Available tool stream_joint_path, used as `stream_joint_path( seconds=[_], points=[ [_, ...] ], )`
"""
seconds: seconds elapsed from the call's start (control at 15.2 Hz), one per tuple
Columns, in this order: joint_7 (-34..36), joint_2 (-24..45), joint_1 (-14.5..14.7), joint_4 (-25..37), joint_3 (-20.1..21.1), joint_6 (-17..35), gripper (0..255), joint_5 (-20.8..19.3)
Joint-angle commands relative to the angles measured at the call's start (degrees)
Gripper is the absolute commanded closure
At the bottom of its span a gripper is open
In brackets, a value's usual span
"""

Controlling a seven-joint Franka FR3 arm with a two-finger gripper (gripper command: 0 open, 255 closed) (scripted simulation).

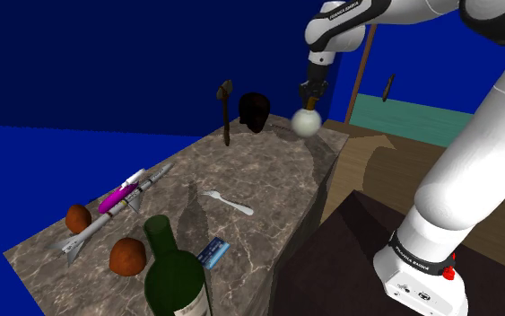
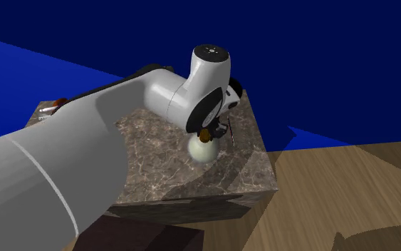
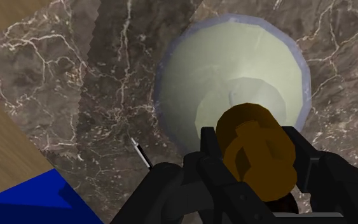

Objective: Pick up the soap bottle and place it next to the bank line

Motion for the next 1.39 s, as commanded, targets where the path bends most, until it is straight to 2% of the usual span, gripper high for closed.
stream_joint_path(
  seconds=[0.0, 1.32],
  points=[
    [0.2, -0.3, 0.0, 1.3, 0.1, -1.5, 255, -0.1],
    [1.2, -1.5, 0.1, 15.4, 0.2, -16.8, 255, -0.7]
  ],
)
